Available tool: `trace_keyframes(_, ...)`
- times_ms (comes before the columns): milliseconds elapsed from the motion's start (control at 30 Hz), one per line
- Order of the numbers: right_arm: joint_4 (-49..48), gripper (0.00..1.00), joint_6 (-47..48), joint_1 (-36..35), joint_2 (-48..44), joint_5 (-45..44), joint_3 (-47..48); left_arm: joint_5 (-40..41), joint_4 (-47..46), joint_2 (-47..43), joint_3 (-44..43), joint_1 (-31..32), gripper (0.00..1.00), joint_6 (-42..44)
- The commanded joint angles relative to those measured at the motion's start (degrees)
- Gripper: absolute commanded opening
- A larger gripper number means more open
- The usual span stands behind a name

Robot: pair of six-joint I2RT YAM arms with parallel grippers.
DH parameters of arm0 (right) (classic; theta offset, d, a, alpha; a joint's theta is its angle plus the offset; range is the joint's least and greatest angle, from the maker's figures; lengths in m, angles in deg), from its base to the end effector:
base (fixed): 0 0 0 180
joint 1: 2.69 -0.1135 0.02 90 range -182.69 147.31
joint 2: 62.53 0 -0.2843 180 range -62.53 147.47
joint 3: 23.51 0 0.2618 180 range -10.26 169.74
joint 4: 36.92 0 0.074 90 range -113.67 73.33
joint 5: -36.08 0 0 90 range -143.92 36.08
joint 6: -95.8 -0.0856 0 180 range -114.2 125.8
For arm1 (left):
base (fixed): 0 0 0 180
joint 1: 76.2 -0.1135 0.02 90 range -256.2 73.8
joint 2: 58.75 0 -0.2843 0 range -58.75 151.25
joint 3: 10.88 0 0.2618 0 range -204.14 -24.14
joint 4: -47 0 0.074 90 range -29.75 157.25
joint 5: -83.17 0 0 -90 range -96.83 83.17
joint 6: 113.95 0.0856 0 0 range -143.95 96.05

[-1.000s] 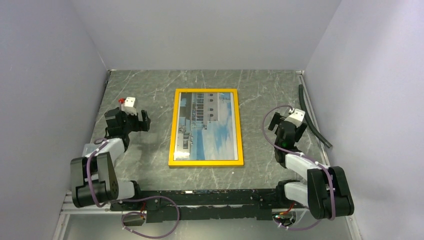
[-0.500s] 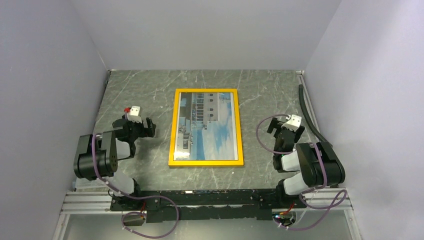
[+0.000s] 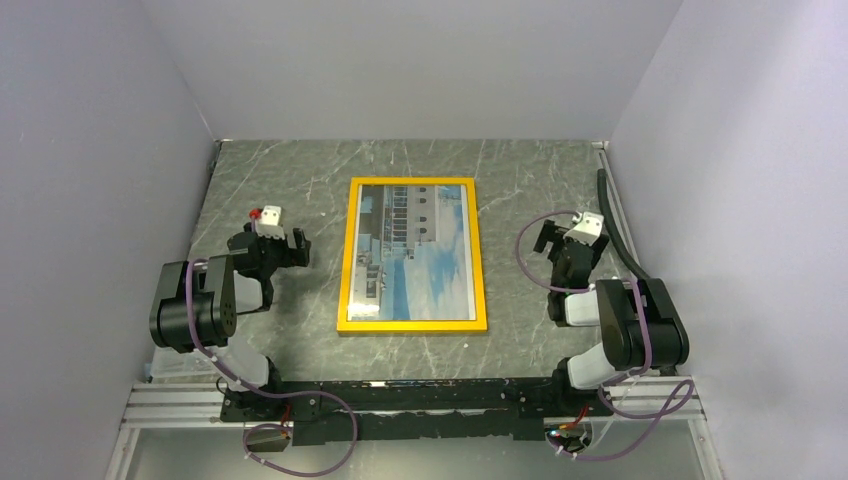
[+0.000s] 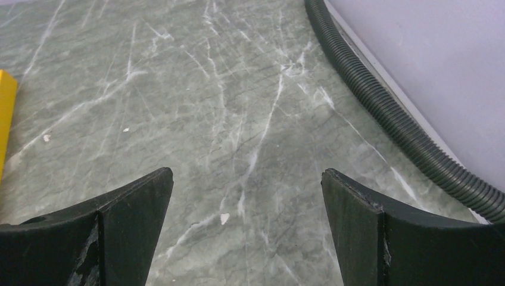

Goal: Put the photo into the frame

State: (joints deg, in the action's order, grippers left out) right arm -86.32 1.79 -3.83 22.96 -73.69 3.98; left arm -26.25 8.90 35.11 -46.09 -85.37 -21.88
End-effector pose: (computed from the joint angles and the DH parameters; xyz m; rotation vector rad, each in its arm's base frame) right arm 0.2897 -0.0232 0.1518 0.2970 1.6915 -0.2300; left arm 0.3207 0.0229 0.1193 0.1072 1.9100 -0.1946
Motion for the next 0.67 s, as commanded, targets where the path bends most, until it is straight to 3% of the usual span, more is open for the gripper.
trace_keyframes(0, -3.0, 1.0, 0.8, -0.1, -1.0, 2.3, -0.9, 0.6, -3.3, -0.6, -0.3, 0.2, 0.95, -0.8)
trace_keyframes(633, -0.5, 1.0, 0.9, -0.2, -0.3, 3.9, 0.7, 0.6, -4.0, -0.4, -0.3, 0.1, 0.95, -0.8)
